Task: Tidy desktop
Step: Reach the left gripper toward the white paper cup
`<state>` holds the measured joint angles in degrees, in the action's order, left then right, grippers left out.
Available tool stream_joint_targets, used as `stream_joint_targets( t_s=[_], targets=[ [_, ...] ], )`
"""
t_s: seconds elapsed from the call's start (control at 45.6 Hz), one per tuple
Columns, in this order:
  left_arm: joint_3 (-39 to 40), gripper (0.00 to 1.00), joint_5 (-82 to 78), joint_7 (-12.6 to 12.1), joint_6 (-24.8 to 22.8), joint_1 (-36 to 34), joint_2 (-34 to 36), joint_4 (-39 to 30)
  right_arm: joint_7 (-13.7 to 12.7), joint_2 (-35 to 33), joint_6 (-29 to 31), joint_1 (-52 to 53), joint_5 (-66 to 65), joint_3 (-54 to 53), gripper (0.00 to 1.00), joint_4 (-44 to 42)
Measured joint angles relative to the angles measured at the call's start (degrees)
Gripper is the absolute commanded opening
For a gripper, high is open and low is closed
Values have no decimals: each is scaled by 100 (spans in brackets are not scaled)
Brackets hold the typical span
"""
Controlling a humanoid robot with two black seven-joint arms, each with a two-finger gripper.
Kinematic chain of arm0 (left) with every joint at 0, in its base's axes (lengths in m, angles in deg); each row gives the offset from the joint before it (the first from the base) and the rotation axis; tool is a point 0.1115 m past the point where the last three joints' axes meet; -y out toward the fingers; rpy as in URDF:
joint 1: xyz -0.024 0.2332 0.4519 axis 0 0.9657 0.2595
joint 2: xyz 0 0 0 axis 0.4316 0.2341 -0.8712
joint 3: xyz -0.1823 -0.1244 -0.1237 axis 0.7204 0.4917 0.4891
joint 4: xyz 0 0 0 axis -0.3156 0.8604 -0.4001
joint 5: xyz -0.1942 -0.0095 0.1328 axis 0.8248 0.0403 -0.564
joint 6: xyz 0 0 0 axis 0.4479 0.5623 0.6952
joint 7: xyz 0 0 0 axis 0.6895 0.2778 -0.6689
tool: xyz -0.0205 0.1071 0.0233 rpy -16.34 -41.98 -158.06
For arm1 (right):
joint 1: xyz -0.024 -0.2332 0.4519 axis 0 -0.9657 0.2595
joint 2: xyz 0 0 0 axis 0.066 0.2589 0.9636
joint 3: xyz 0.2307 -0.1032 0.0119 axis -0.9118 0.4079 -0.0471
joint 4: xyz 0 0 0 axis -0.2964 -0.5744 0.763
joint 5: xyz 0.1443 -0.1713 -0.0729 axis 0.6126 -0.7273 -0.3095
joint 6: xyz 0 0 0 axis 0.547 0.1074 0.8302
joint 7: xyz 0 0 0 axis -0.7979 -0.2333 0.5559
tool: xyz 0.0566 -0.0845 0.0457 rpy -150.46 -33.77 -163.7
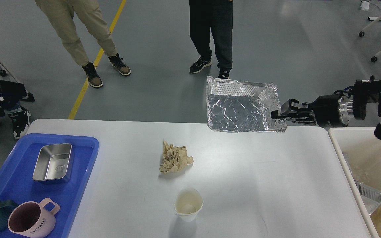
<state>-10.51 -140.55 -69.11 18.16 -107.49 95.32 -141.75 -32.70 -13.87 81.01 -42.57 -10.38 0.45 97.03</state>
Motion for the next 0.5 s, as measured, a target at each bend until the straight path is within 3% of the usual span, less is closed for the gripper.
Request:
stream_joint_targets(
  t_s=[0.373,0.504],
  targets=[
    [-754,99,-33,-828,0,-244,-1414,273,0,1,-30,-30,0,-8,0,0],
    [-799,99,-275,-895,0,-248,-1982,444,0,2,-52,-46,0,-8,0,-2]
  ],
)
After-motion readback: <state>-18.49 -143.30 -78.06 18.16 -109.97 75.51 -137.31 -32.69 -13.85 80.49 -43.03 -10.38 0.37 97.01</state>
